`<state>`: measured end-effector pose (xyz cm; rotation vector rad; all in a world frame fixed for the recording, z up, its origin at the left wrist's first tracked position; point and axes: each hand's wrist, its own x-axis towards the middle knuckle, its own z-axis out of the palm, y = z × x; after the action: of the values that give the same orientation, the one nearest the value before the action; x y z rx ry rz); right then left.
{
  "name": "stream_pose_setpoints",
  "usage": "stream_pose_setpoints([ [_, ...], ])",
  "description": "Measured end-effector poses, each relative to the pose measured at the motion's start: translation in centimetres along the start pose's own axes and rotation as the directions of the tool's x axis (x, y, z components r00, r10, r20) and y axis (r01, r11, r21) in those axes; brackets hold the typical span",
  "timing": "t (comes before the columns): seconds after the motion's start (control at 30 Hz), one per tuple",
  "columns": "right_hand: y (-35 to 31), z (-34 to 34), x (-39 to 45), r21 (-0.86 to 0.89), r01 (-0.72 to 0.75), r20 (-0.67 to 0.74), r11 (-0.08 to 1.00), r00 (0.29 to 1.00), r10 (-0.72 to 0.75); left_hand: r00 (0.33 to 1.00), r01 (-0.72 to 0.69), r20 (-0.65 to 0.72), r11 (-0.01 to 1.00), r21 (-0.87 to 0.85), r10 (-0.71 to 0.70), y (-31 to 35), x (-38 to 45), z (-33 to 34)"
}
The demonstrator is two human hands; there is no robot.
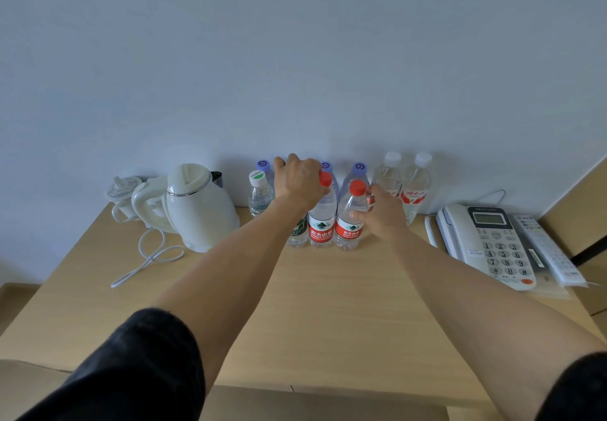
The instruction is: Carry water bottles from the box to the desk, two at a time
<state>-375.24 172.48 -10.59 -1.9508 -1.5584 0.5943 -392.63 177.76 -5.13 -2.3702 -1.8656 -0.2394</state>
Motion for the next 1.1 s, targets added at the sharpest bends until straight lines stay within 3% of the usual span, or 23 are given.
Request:
stream_pose_setpoints([
  [0.2,-0.1,-0.3,0.1,-0.061,-0.036,0.023,0.998,0.999,0.037,0.998,-0.057,0.012,0.993,-0.107,0.058,-0.9,0.2,-0.9],
  [0.37,-0.6,-1.7,0.4,-0.035,-0.034,-0.084,0.999,0.996,0.031,0.999,-0.036,-0.021,0.983,-0.180,0.033,-1.6,0.9,-2.6],
  [0.63,-2.3,-4.7,0.6,-0.113,-0.056,-0.175,0.992,0.984,0.035,0.997,-0.064,-0.047,0.991,-0.118,0.059,-0.7,2.0,-3.6],
  [0.9,-1.6,-7.7,-1.7,-0.253,-0.133,-0.246,0.958,0.967,0.070,0.973,-0.228,-0.052,0.970,-0.084,0.224,4.0,2.8,-3.8],
  [1.1,1.1,-11.2,-5.7,-0.259,-0.256,-0.303,0.931,0.937,0.173,0.911,-0.412,-0.044,0.907,-0.080,0.410,10.2,1.5,-3.5],
])
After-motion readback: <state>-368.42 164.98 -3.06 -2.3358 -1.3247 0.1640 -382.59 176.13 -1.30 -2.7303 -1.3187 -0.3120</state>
